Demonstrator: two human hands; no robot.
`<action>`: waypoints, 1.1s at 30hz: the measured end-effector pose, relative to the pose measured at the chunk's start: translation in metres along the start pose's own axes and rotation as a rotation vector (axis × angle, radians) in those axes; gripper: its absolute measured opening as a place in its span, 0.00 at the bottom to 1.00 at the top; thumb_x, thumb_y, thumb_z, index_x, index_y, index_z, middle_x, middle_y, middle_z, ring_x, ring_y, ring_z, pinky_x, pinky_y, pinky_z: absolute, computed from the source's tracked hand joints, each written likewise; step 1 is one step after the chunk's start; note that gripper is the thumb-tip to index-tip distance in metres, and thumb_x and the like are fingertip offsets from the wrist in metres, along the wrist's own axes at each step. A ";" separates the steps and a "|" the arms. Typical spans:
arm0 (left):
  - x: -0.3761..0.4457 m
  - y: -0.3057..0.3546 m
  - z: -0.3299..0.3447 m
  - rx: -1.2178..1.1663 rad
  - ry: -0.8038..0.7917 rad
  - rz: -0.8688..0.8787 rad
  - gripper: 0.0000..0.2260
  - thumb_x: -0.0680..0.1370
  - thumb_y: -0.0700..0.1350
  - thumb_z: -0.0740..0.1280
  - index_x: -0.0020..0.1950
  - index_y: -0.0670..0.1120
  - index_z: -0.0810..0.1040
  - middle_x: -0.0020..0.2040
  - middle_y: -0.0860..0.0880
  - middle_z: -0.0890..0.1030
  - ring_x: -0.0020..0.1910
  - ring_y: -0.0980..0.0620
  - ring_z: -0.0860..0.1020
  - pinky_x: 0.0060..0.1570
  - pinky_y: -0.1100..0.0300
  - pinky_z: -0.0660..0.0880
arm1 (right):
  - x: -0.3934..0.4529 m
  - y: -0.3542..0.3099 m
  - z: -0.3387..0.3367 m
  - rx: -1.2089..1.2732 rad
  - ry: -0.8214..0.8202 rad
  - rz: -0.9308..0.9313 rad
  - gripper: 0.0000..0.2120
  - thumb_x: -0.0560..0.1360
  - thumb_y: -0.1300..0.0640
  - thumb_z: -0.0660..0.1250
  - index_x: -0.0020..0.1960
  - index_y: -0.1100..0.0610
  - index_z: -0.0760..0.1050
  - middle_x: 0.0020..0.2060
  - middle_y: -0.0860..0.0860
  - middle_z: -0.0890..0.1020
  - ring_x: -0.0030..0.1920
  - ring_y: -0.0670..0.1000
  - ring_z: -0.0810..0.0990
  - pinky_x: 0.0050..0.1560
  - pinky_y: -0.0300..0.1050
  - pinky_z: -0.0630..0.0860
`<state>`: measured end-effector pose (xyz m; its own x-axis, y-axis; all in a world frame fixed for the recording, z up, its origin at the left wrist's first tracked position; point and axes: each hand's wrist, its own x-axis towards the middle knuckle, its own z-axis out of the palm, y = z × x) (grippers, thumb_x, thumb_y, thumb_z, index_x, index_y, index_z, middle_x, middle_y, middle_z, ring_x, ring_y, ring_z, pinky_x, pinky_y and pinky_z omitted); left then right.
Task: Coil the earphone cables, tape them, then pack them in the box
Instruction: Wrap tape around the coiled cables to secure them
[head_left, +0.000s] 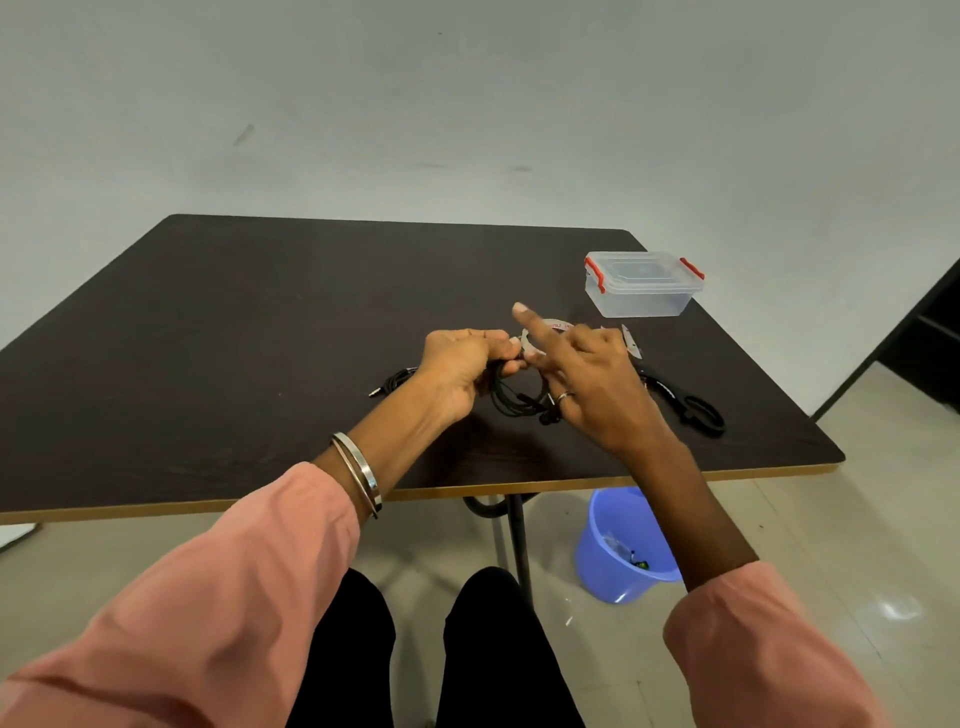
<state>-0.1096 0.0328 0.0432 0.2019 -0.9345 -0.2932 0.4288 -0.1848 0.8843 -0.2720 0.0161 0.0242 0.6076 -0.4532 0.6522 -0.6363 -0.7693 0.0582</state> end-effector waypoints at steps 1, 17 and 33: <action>0.000 -0.002 -0.001 0.008 0.005 -0.006 0.06 0.72 0.29 0.70 0.48 0.36 0.80 0.36 0.43 0.82 0.28 0.53 0.82 0.28 0.66 0.77 | -0.001 0.001 -0.001 -0.027 -0.017 -0.039 0.40 0.68 0.65 0.71 0.75 0.54 0.57 0.45 0.48 0.81 0.49 0.45 0.71 0.52 0.51 0.70; -0.001 -0.006 -0.011 0.323 -0.108 0.198 0.07 0.73 0.33 0.72 0.48 0.40 0.77 0.41 0.41 0.83 0.35 0.48 0.83 0.35 0.61 0.79 | 0.012 -0.001 0.000 0.222 -0.155 0.218 0.08 0.73 0.59 0.69 0.50 0.62 0.83 0.40 0.58 0.84 0.41 0.56 0.81 0.43 0.51 0.78; 0.011 0.017 -0.049 0.754 0.037 0.420 0.05 0.77 0.41 0.69 0.46 0.40 0.83 0.39 0.45 0.85 0.34 0.52 0.83 0.38 0.64 0.80 | 0.015 -0.004 0.023 0.412 -0.433 0.462 0.10 0.78 0.59 0.66 0.56 0.61 0.81 0.50 0.56 0.84 0.49 0.51 0.81 0.50 0.38 0.74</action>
<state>-0.0570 0.0341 0.0369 0.2470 -0.9625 0.1120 -0.3841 0.0088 0.9233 -0.2493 0.0018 0.0169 0.5087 -0.8416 0.1816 -0.6941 -0.5257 -0.4918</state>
